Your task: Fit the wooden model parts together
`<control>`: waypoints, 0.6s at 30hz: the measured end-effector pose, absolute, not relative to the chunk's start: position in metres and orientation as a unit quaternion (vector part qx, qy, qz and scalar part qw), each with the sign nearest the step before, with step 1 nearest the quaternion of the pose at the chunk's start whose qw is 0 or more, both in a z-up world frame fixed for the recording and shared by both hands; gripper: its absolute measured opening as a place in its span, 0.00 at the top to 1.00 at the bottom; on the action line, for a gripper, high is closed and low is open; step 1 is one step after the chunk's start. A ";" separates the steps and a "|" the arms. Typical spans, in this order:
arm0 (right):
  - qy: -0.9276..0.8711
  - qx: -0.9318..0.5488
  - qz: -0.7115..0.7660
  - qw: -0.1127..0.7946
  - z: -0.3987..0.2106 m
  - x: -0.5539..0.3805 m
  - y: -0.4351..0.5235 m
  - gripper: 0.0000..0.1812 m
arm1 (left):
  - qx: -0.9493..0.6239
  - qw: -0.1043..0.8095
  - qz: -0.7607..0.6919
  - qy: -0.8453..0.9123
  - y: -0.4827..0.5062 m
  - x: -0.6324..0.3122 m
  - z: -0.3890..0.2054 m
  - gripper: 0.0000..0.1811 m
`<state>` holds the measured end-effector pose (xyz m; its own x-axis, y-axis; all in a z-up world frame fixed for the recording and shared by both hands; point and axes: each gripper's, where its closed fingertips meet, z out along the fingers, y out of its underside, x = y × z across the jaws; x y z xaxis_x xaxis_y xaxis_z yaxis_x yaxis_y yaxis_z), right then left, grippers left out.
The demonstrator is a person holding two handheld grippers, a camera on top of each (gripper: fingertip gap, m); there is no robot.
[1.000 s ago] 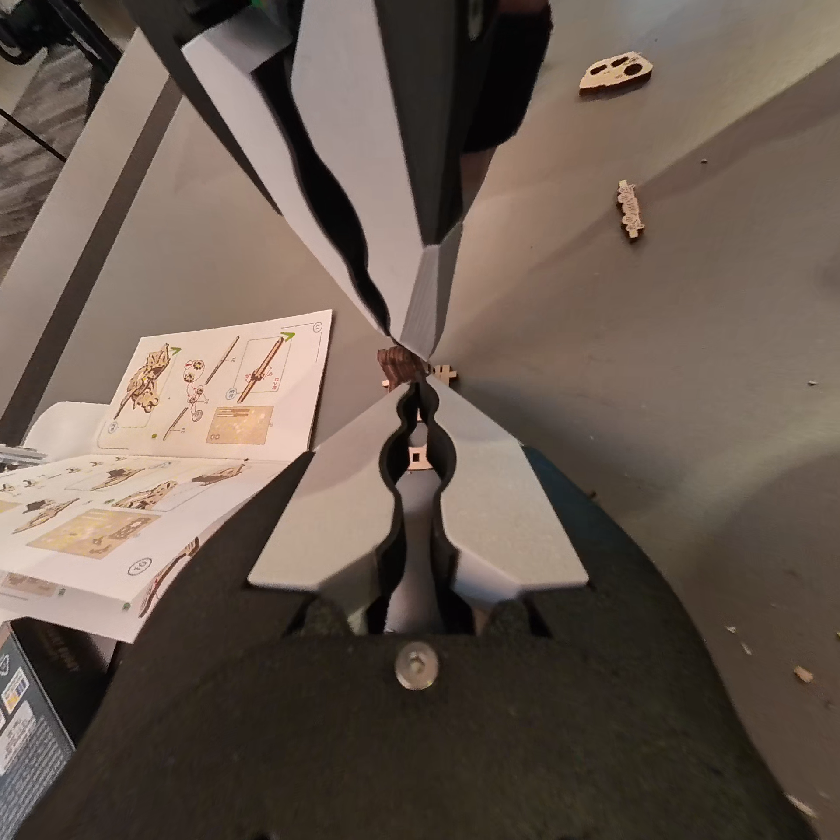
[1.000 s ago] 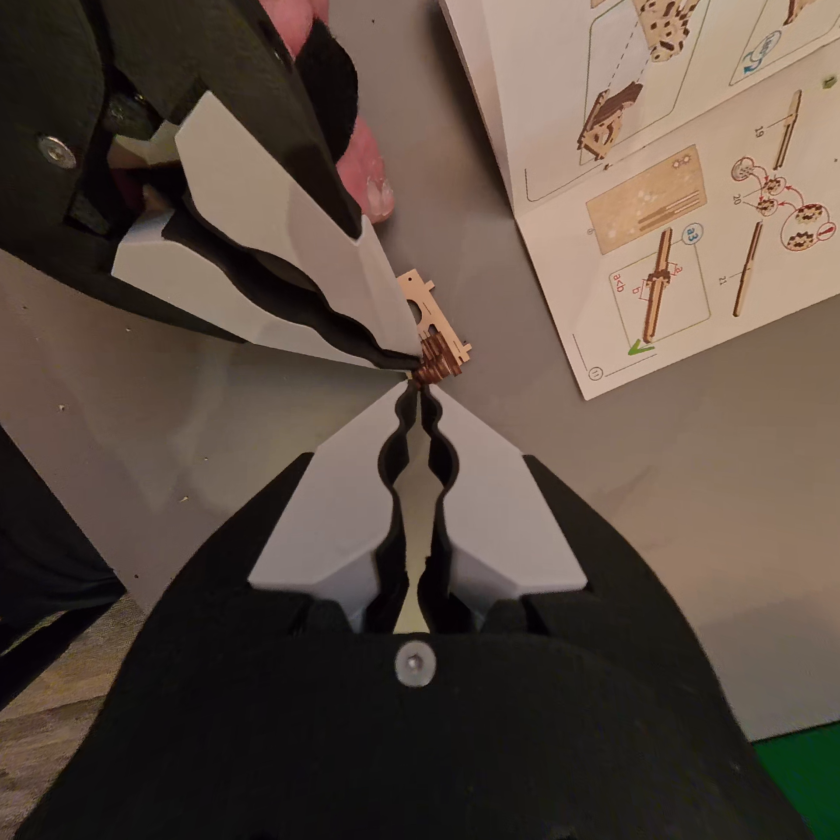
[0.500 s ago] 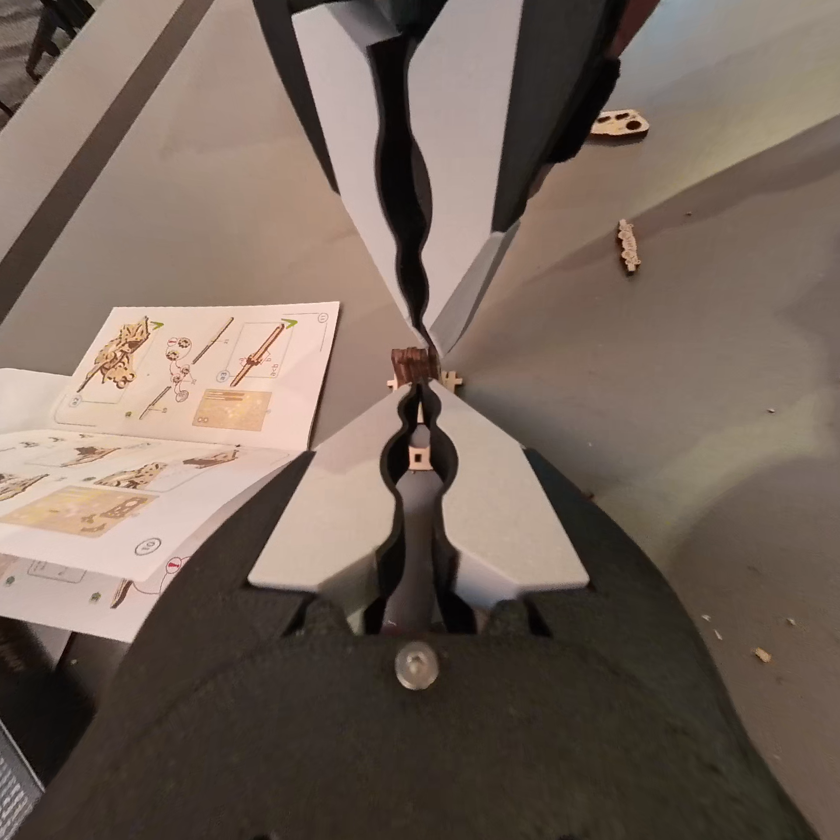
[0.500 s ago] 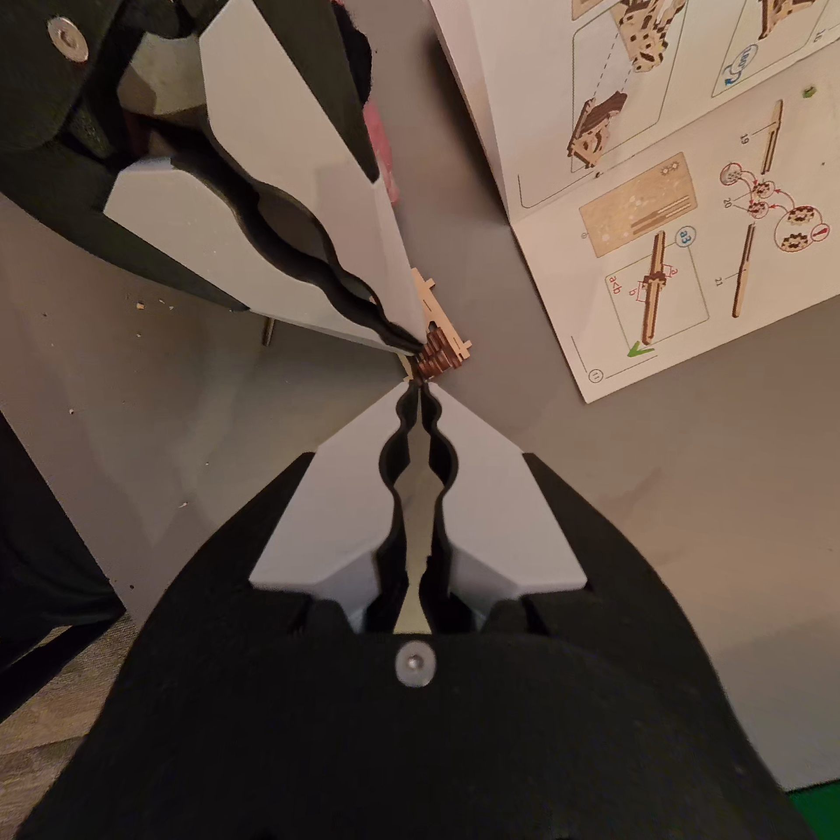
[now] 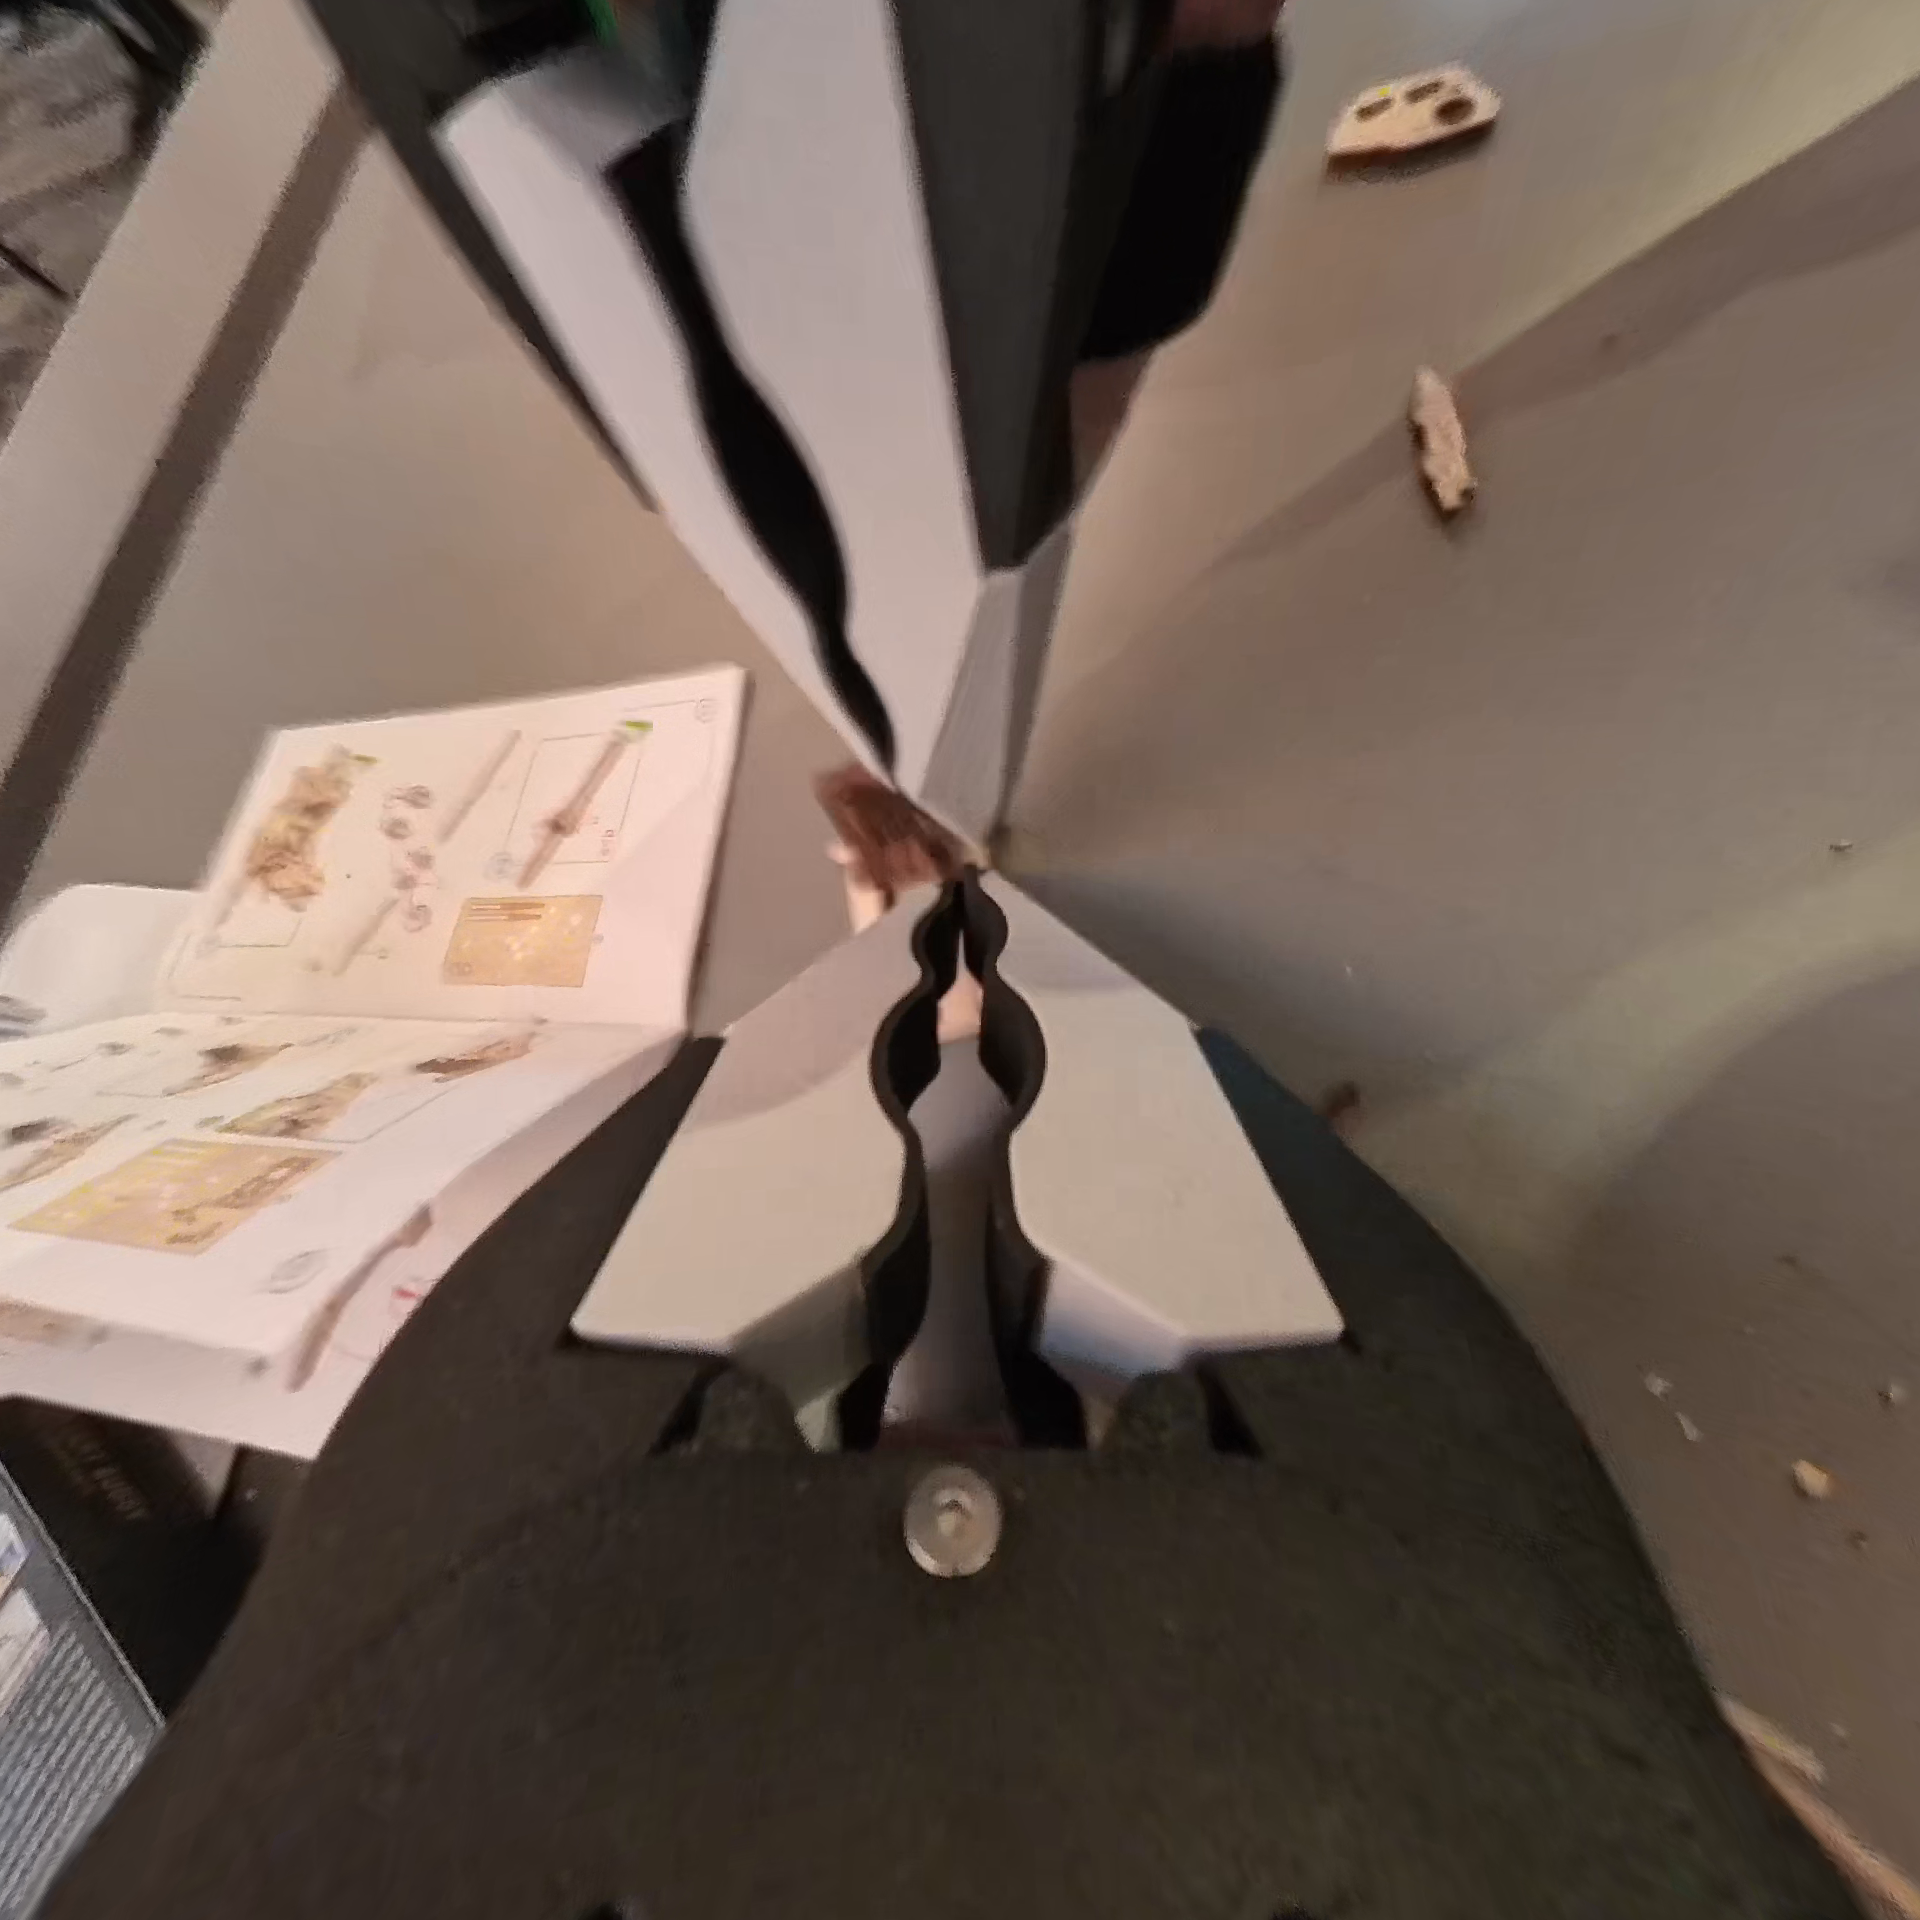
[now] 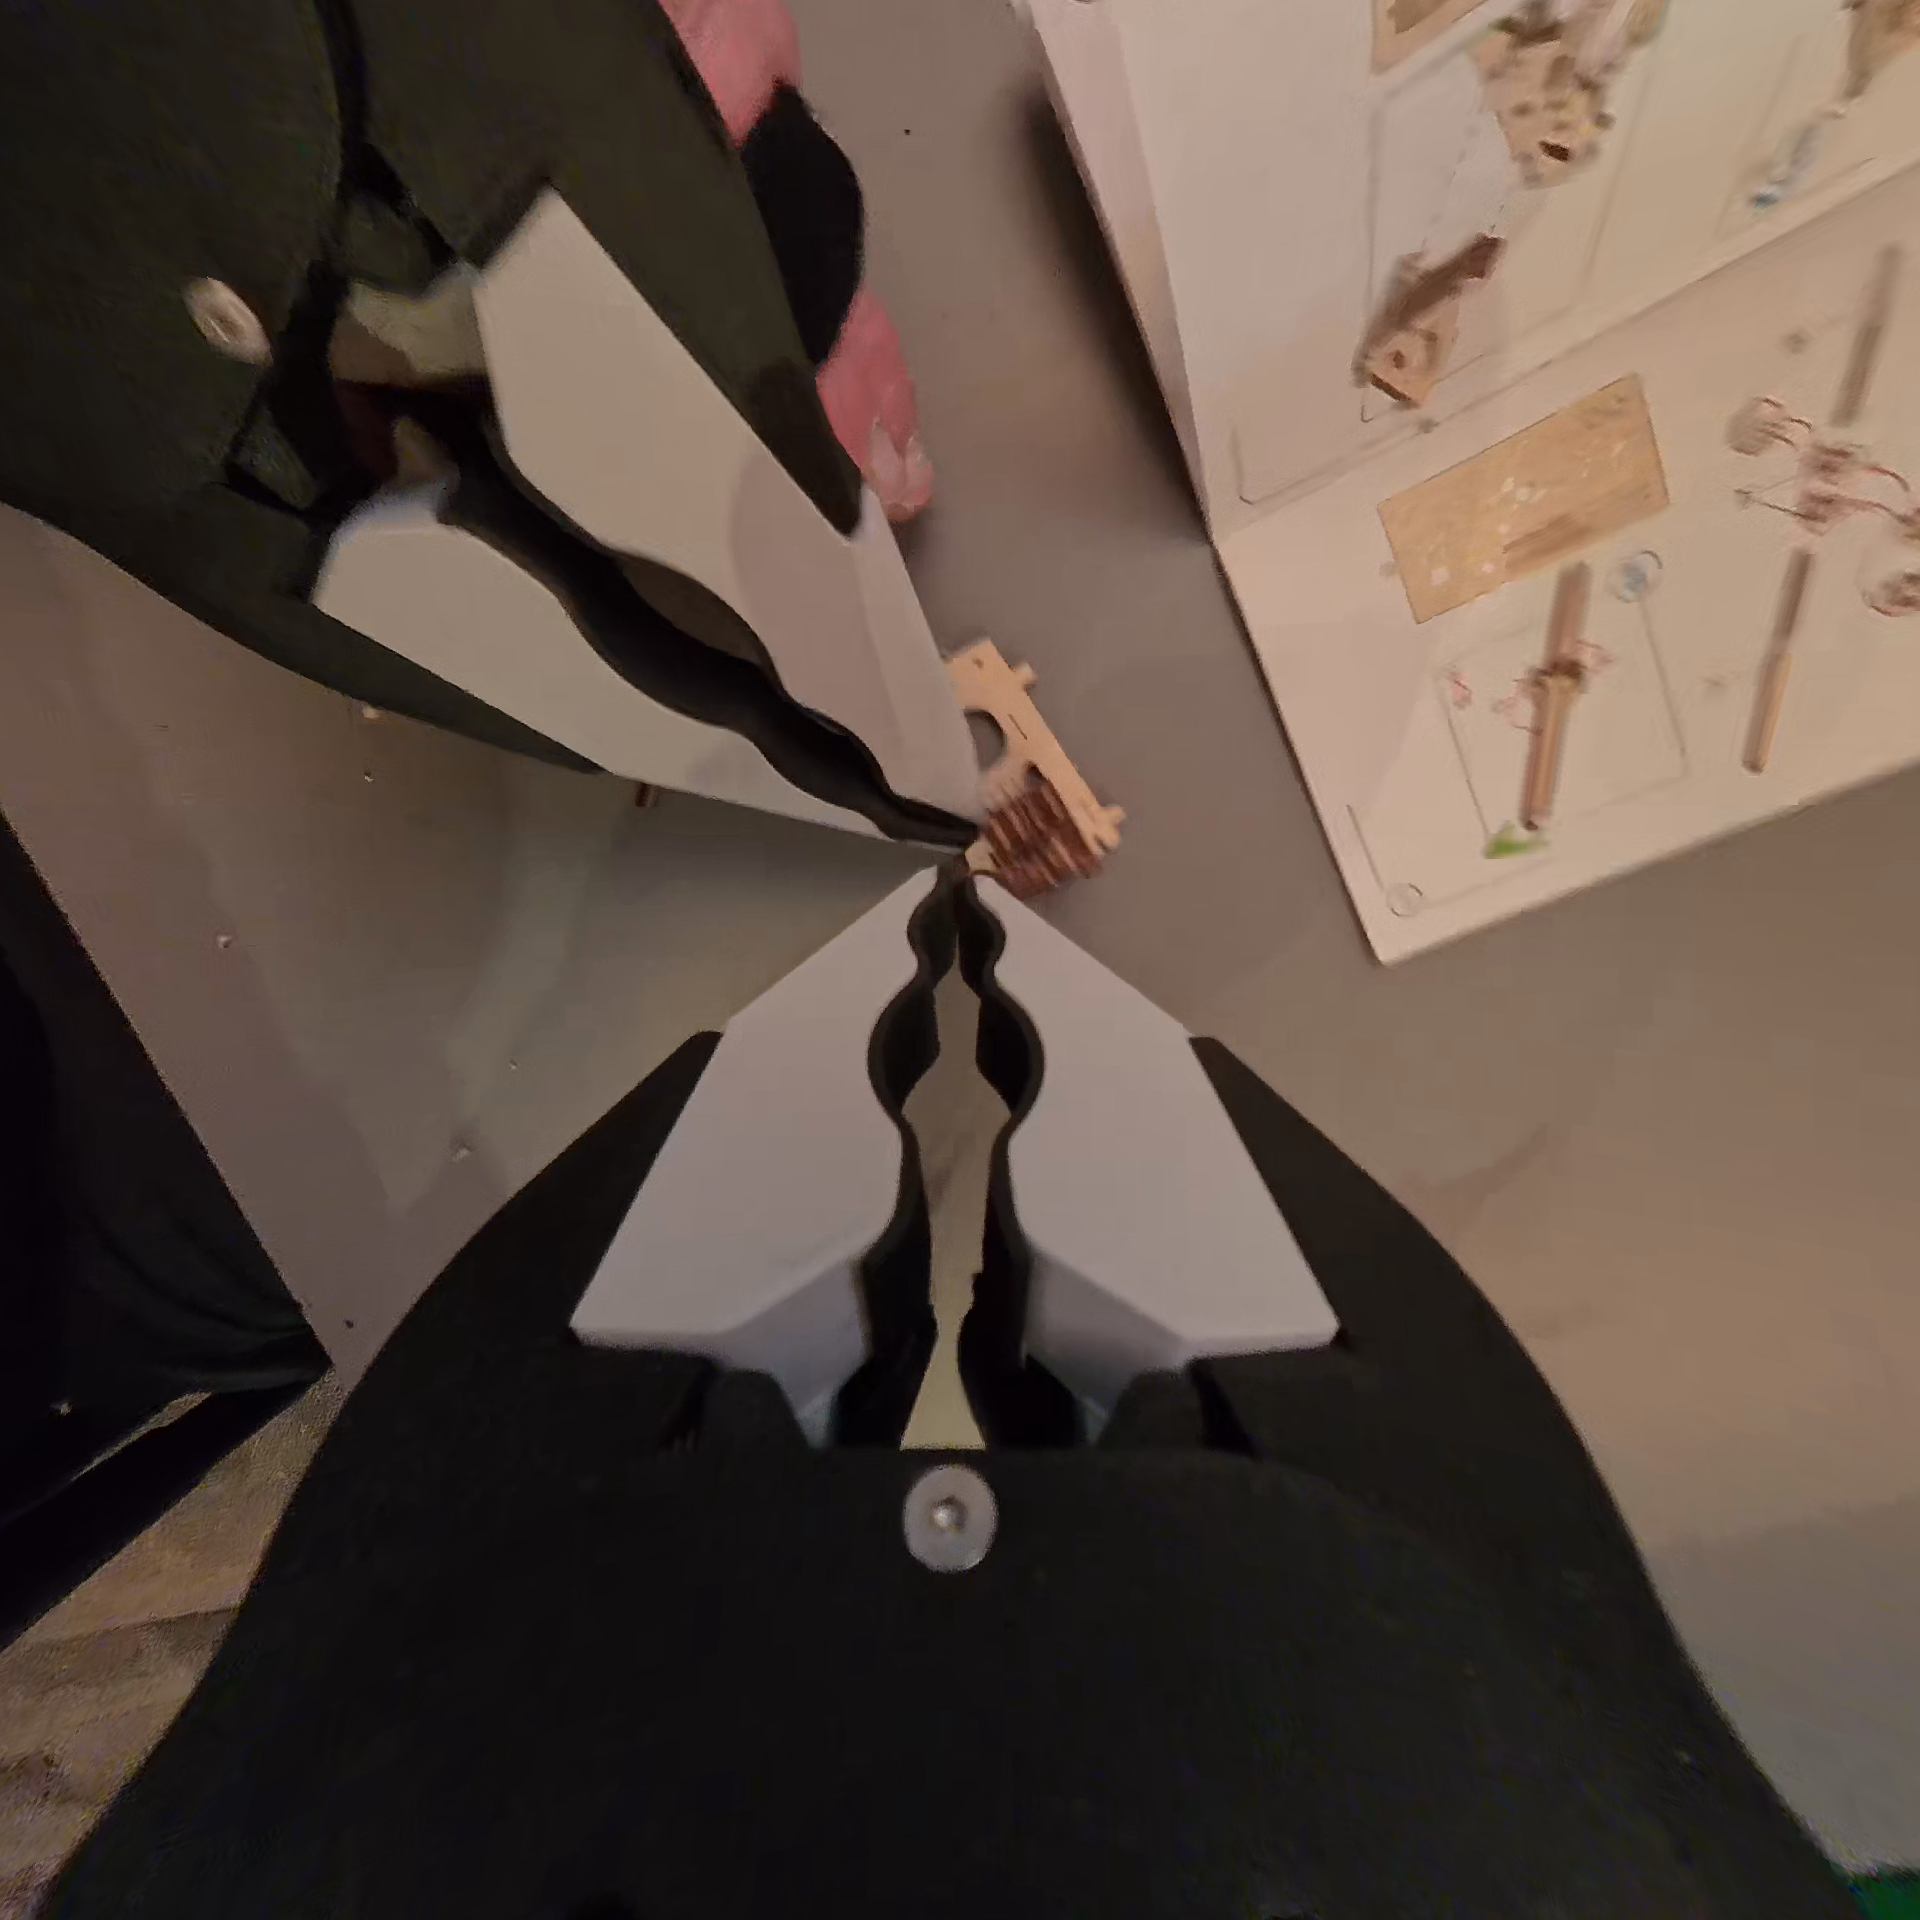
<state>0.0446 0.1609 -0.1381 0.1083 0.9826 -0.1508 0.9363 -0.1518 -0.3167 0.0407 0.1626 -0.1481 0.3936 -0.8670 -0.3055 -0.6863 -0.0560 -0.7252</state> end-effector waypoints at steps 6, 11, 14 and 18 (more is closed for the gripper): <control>-0.654 -0.736 0.159 0.068 -0.140 0.050 0.159 1.00 | -0.724 0.416 -0.090 0.542 0.164 0.039 -0.153 1.00; -0.624 -0.750 0.197 0.094 -0.127 0.068 0.172 1.00 | -0.724 0.423 -0.089 0.538 0.166 0.039 -0.151 1.00; -0.620 -0.747 0.210 0.122 -0.127 0.065 0.178 1.00 | -0.723 0.426 -0.089 0.537 0.167 0.039 -0.150 1.00; -0.633 -0.741 0.192 0.118 -0.143 0.059 0.178 1.00 | -0.710 0.452 -0.082 0.534 0.166 0.042 -0.142 0.99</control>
<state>0.0589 0.1780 -0.1433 0.1255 0.9829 -0.1351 0.8923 -0.1713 -0.4176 0.0423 0.1659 -0.1424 0.4169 -0.8318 -0.3664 -0.6843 -0.0218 -0.7289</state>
